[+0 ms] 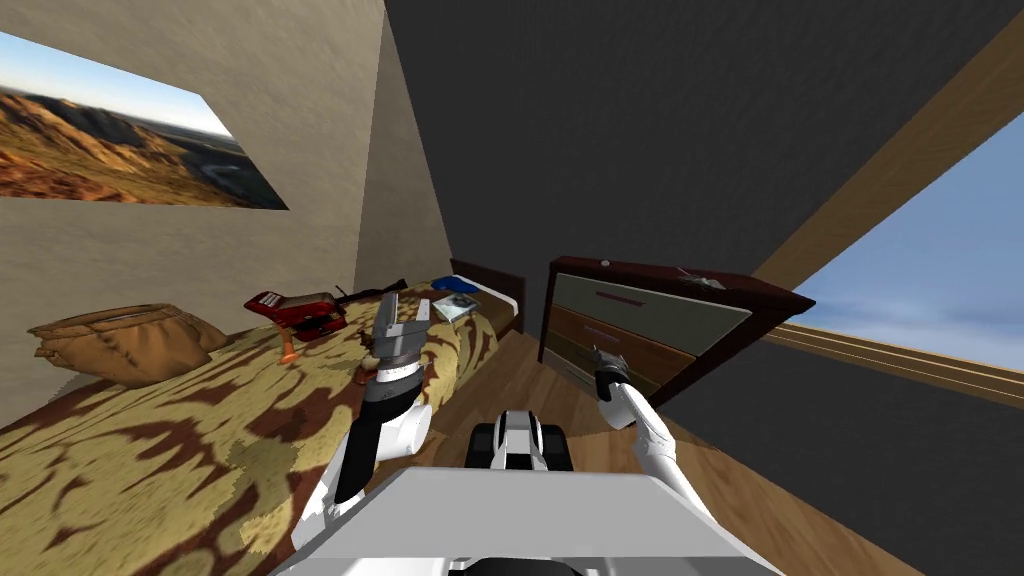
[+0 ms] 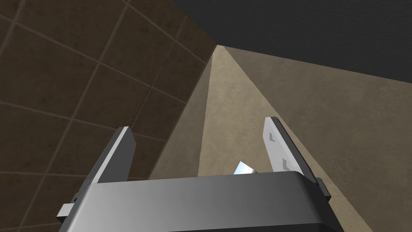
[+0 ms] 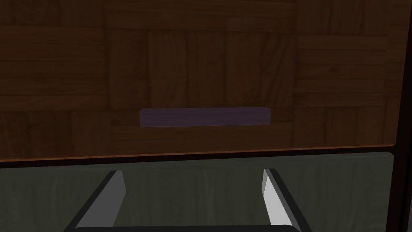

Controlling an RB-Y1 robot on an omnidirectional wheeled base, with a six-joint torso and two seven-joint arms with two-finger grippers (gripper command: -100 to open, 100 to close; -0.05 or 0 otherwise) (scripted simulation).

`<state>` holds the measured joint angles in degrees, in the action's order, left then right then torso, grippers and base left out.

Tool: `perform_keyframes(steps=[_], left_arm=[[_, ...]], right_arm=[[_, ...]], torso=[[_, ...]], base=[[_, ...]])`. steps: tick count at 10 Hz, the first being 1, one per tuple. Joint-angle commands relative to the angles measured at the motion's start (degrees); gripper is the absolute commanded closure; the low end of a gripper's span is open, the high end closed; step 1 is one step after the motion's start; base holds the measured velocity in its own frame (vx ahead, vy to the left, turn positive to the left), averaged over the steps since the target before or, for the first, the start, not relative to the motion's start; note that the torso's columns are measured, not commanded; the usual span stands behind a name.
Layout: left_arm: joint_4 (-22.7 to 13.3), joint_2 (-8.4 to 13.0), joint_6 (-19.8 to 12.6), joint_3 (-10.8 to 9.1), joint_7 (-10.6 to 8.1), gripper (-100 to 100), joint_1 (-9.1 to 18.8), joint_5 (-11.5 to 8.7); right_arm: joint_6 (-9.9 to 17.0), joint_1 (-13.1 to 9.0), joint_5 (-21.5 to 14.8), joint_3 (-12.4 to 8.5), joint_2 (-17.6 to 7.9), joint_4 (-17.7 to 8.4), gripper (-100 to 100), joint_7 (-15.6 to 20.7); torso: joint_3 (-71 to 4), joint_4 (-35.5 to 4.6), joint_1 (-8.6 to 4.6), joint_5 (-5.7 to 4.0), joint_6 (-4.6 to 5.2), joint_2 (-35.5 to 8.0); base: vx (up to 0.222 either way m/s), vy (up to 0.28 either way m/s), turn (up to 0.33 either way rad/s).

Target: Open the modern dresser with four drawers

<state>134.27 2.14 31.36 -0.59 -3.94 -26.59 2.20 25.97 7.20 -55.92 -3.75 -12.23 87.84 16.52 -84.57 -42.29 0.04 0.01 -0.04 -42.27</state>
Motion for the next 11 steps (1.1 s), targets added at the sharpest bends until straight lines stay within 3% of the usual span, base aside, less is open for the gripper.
perform_keyframes(steps=[1,2,4,5,6,9,11], left_arm=[[0.0,0.0,0.0,-0.01,0.0,0,-0.01,0.0],[0.0,0.0,0.0,-0.01,0.0,0,-0.01,0.0],[0.0,0.0,0.0,-0.01,0.0,0,-0.01,0.0],[0.0,0.0,0.0,-0.01,0.0,0,-0.01,0.0],[0.0,0.0,0.0,0.0,0.0,0,0.0,0.0],[0.0,0.0,0.0,-0.01,0.0,0,-0.01,0.0],[0.0,0.0,0.0,-0.01,0.0,0,-0.01,0.0]], right_arm=[[3.04,0.08,-3.51,0.06,0.16,-1.3,-100,0.63],[5.62,-0.79,-5.53,-0.1,0.15,-3.93,-100,1.44],[6.18,-0.79,-7.14,-0.1,0.15,-4.34,-100,1.44],[8.96,-1.56,-9.16,-0.25,0.18,-7.01,-100,2.2],[9.26,-1.56,-10.68,-0.25,0.18,-7.33,-100,2.2],[14.47,-2.79,-16.15,-0.5,0.37,-12.76,-100,3.53],[17.4,-3.26,-19.21,-0.61,0.49,-14.89,-100,4.1]], torso=[[0.02,0.0,-0.03,0.0,0.08,-0.04],[0.06,-0.02,-0.03,0.0,0.07,-0.1],[-0.01,0.01,-0.07,-0.02,0.07,0.0],[0.02,0.0,-0.03,-0.01,0.06,-0.04],[0.0,0.0,-0.01,-0.01,0.0,0.0],[-0.02,0.02,-0.08,-0.02,0.07,0.02],[0.02,0.0,-0.03,0.0,0.06,-0.05]], base=[[0.016,-0.011,-0.043],[0.03,-0.016,0.245],[0.023,-0.016,0.045],[0.027,-0.007,0.179],[0.033,-0.015,0.173],[0.045,-0.029,0.193],[0.036,-0.025,0.173]])
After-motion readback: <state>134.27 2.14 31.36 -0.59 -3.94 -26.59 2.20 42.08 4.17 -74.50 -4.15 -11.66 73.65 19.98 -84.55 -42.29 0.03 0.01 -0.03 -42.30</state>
